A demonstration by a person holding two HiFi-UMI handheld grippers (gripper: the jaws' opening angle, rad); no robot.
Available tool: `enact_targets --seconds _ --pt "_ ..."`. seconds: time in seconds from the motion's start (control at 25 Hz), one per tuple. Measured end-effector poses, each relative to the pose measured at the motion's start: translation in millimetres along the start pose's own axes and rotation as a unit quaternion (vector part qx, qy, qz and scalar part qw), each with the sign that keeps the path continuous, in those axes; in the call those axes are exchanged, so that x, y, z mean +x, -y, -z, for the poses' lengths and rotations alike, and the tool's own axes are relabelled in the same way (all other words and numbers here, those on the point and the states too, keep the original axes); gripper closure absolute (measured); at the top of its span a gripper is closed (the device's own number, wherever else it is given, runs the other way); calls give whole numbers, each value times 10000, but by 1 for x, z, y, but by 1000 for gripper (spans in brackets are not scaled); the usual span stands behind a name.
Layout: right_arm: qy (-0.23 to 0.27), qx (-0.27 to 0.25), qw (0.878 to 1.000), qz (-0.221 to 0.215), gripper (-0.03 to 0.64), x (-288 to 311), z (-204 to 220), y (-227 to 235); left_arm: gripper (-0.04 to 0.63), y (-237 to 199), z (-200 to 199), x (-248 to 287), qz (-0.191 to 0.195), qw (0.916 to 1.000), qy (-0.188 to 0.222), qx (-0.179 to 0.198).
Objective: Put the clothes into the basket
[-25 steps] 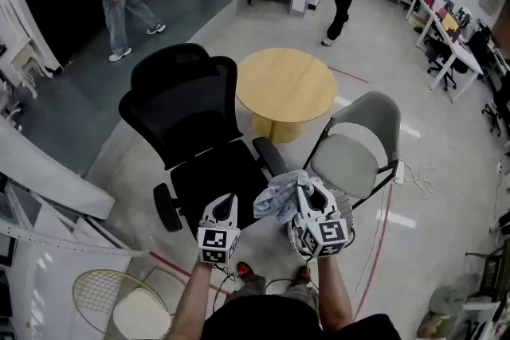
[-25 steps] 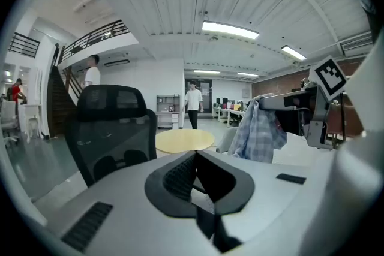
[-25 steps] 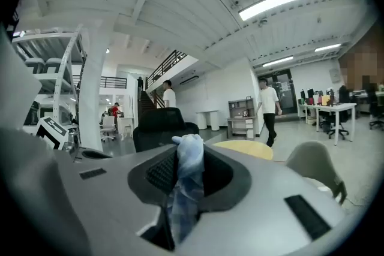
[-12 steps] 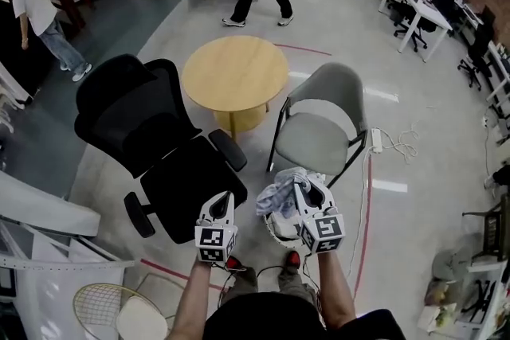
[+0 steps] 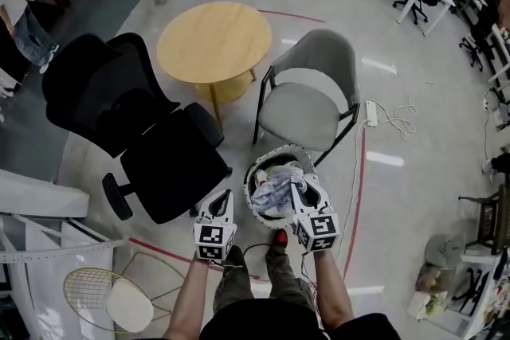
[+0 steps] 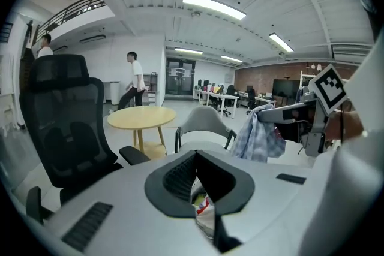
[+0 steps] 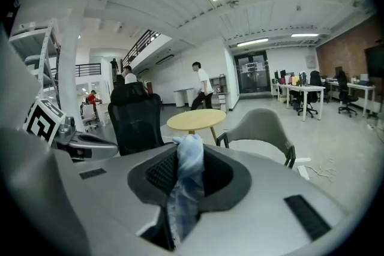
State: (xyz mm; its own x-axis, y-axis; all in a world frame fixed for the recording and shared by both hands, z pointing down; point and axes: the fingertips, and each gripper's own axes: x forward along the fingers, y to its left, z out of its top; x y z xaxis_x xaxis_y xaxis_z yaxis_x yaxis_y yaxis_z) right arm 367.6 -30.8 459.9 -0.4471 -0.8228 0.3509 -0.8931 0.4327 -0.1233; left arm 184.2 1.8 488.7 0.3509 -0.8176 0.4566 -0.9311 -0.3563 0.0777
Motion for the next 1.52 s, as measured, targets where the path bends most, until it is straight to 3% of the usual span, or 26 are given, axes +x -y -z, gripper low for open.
enact_targets --seconds 0.56,1.04,1.24,1.4,1.52 --pt "-711 350 9969 12 523 49 126 45 589 31 88 63 202 9976 -649 -111" --pt "-1441 766 9866 83 520 76 244 66 589 42 165 103 416 9914 -1206 -283" --pt "-1531 872 9843 106 515 77 264 70 589 44 179 107 444 9900 -1298 -314" --pt "-1627 831 9831 145 469 75 268 70 589 47 175 108 456 9898 -1313 -303" --pt "-1691 725 9828 170 380 76 266 71 589 49 168 109 472 9899 -1310 -254"
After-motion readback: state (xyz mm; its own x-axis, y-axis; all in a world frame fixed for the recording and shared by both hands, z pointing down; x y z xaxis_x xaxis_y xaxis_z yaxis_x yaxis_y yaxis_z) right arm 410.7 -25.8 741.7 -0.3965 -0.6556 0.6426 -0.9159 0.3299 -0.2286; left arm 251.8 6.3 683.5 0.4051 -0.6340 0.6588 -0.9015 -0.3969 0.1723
